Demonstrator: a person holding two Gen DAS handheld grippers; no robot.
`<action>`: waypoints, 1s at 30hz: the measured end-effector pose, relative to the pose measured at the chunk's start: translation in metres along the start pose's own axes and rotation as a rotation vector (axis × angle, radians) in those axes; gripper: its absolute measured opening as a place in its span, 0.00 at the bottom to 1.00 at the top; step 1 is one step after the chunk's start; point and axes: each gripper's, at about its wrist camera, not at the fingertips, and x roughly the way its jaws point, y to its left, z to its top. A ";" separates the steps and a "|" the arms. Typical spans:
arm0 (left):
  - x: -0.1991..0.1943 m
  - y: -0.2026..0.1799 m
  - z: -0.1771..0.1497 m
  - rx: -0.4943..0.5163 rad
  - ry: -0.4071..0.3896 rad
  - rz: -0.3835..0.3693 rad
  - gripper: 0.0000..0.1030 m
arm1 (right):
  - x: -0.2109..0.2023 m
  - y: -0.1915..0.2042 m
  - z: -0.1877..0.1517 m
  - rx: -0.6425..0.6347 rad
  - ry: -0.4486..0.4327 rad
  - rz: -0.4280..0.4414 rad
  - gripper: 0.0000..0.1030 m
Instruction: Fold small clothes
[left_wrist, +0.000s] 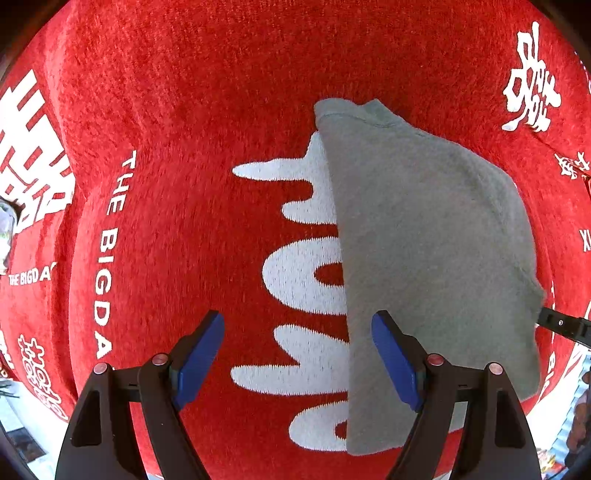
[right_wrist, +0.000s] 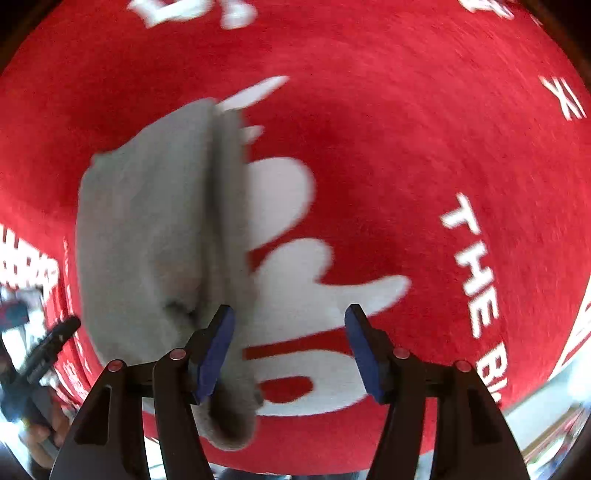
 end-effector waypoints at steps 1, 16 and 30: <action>0.000 0.000 0.000 -0.002 0.002 0.001 0.80 | -0.003 -0.009 0.001 0.040 -0.001 0.046 0.63; -0.001 -0.001 0.021 -0.067 0.004 -0.084 0.80 | -0.008 0.013 0.037 -0.066 0.022 0.247 0.66; 0.001 -0.003 0.031 -0.074 -0.007 -0.051 1.00 | 0.013 0.063 0.042 -0.234 0.066 0.257 0.13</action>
